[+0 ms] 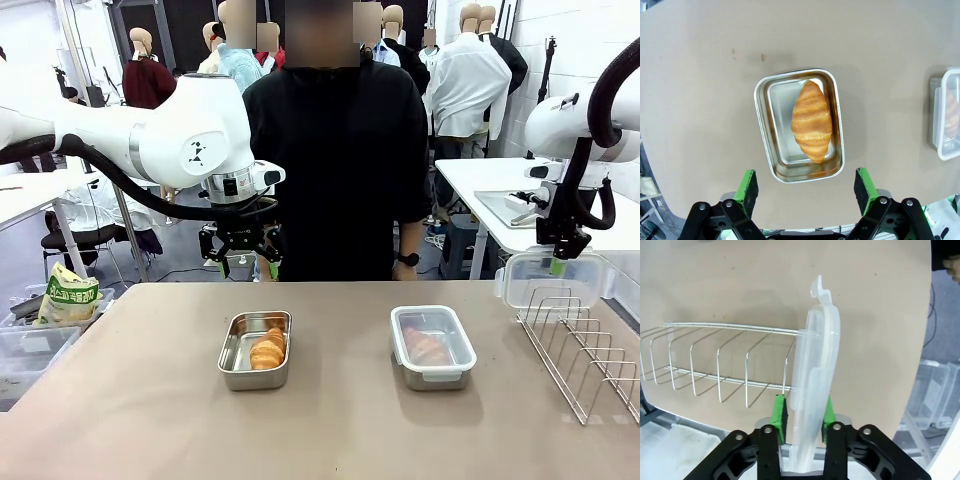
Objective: Place the bread in airtight containers.
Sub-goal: Pick up one Airtight Container lid and hand it to the human.
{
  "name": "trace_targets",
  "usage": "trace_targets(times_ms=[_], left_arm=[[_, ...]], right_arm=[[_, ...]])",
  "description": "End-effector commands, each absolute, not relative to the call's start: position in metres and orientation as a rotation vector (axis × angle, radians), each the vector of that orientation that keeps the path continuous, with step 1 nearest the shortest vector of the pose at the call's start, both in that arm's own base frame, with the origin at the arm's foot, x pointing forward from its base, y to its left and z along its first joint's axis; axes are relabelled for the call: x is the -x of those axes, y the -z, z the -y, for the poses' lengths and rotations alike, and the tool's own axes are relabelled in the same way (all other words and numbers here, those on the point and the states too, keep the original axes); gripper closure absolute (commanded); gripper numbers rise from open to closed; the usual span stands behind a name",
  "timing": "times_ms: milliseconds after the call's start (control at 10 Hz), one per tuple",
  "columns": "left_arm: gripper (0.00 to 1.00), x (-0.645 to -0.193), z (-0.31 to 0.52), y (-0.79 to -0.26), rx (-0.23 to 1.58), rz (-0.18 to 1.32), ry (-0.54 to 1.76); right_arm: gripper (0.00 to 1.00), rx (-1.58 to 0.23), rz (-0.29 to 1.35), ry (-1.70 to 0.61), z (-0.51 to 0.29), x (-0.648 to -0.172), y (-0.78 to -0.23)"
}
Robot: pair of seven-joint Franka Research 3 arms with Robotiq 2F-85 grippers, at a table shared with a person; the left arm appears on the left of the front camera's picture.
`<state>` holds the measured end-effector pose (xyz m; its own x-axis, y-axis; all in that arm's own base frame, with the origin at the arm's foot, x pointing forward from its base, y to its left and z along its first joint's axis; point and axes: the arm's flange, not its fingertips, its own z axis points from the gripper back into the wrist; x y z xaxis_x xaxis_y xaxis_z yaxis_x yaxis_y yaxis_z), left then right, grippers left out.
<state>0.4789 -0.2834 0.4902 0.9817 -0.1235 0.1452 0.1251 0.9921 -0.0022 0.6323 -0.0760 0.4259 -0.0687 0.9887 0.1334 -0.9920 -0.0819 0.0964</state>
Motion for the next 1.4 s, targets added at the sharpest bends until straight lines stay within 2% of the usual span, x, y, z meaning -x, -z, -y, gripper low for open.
trace_targets(times_ms=[0, 500, 700, 1000, 1200, 1300], left_arm=[[0.0, -0.479, 0.283, -0.492, 0.013, 0.15, 0.126], [0.0, -0.479, 0.283, -0.492, 0.013, 0.15, 0.126], [0.0, -0.479, 0.283, -0.492, 0.013, 0.15, 0.126], [0.0, -0.479, 0.283, -0.492, 0.013, 0.15, 0.126], [0.0, -0.479, 0.283, -0.492, 0.013, 0.15, 0.126], [0.0, -0.479, 0.283, -0.492, 0.013, 0.15, 0.126]], right_arm=[[1.0, -0.187, -0.026, -1.626, 0.076, -0.636, -0.426], [1.0, -0.224, -0.048, -1.619, 0.076, -0.628, -0.444], [1.0, -0.206, -0.014, -1.595, 0.074, -0.614, -0.472], [1.0, -0.156, 0.109, -1.573, 0.074, -0.593, -0.531], [1.0, -0.12, 0.261, -1.721, 0.061, -0.583, -0.579], [1.0, -0.107, 0.387, -1.812, 0.045, -0.584, -0.601]])
